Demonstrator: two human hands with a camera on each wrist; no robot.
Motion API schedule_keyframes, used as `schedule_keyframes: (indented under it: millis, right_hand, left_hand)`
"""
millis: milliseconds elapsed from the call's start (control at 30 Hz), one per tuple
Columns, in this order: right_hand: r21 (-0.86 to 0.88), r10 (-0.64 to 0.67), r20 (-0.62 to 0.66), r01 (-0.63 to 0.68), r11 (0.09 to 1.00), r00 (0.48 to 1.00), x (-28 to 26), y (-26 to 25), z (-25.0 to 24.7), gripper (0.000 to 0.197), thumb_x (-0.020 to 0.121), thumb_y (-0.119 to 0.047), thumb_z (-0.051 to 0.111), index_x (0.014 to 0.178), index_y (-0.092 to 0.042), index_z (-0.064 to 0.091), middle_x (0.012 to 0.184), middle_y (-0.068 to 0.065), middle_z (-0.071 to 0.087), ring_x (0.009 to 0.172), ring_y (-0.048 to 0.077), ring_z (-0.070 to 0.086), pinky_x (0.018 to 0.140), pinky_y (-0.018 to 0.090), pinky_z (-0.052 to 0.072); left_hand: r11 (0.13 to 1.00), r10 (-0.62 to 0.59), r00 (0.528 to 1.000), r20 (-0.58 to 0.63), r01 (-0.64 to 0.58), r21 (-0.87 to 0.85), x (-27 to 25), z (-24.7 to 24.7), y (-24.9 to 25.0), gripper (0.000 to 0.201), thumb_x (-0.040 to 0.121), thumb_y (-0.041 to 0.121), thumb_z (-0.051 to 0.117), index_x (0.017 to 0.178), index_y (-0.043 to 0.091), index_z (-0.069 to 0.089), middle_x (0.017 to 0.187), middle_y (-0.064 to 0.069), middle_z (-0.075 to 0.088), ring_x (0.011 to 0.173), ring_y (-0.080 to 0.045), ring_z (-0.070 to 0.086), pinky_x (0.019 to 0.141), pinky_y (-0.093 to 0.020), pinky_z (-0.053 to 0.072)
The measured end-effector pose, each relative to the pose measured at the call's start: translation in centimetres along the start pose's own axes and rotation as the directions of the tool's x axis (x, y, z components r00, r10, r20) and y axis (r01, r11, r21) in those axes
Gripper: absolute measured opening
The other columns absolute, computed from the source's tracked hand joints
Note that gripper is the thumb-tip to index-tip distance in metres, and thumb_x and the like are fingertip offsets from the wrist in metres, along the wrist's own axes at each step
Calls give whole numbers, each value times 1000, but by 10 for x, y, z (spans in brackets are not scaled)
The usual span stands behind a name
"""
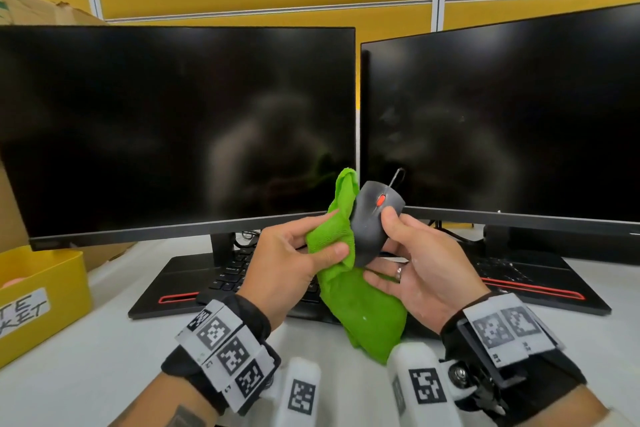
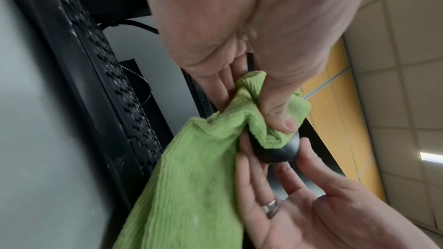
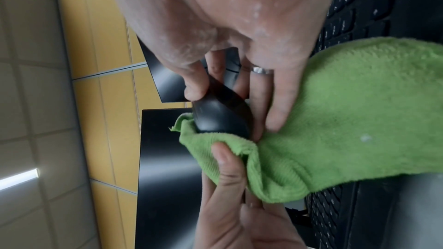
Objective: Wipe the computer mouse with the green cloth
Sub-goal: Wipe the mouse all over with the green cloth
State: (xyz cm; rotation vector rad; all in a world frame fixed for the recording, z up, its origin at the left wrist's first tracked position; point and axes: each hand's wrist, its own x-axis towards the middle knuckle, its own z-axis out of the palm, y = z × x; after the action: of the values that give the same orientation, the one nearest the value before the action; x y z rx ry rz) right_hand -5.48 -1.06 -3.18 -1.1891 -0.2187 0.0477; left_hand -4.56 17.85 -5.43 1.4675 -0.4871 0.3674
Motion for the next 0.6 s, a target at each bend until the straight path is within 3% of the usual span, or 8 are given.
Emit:
schedule_keyframes:
  millis: [133,233,333,400,500,600]
  right_hand:
    - [-22,29,-6,-29,999,1000,1,-1,-1,23,101,-43,60,102,-29,78,90,2,81,91,24,71,80,37,47]
    - [-1,11,-22,-11,1000,1000,3,0,1,22,101,-42,60,100,-28,77,83,-2,77,83,18,65,73,34,42]
    - [11,-25,-17,25,1000,1000,2,4,4,20,101,-38,61,98,-28,78,81,-6,77,79,13,62,74,34,40]
    - [-3,-41,-13,41,999,999,2,7,5,19,100,-37,62,98,-27,78,81,-8,77,77,11,61,75,35,40]
    - [-15,-38,-17,38,999,999,4,8,2,19,98,-38,65,101,-28,81,90,-6,79,84,14,61,75,35,40]
    - [-11,-25,-18,25,1000,1000,5,6,0,19,97,-40,66,102,-28,81,95,-3,79,89,17,63,73,34,42]
  left_hand:
    - [996,-28,998,-55,23,-88,2,-3,-2,36,71,16,83,107,12,82,107,-17,82,102,-33,77,86,-40,65]
    - [986,-56,997,-53,47,-159,3,-2,-3,38,81,12,86,118,7,78,114,-22,79,114,-46,72,97,-51,60]
    - [965,-96,991,95,116,-235,-1,6,-2,54,87,6,70,140,11,64,130,-21,74,120,-37,71,101,-48,60]
    - [959,-109,979,173,149,-241,-2,9,-2,60,90,3,67,148,14,57,136,-22,70,126,-38,67,104,-50,58]
    - [967,-106,983,153,138,-214,-1,6,-2,61,88,4,70,147,15,60,133,-21,72,129,-44,65,107,-57,54]
    - [973,-98,985,143,125,-193,-1,3,0,60,88,6,71,146,14,61,134,-19,72,130,-42,65,109,-58,52]
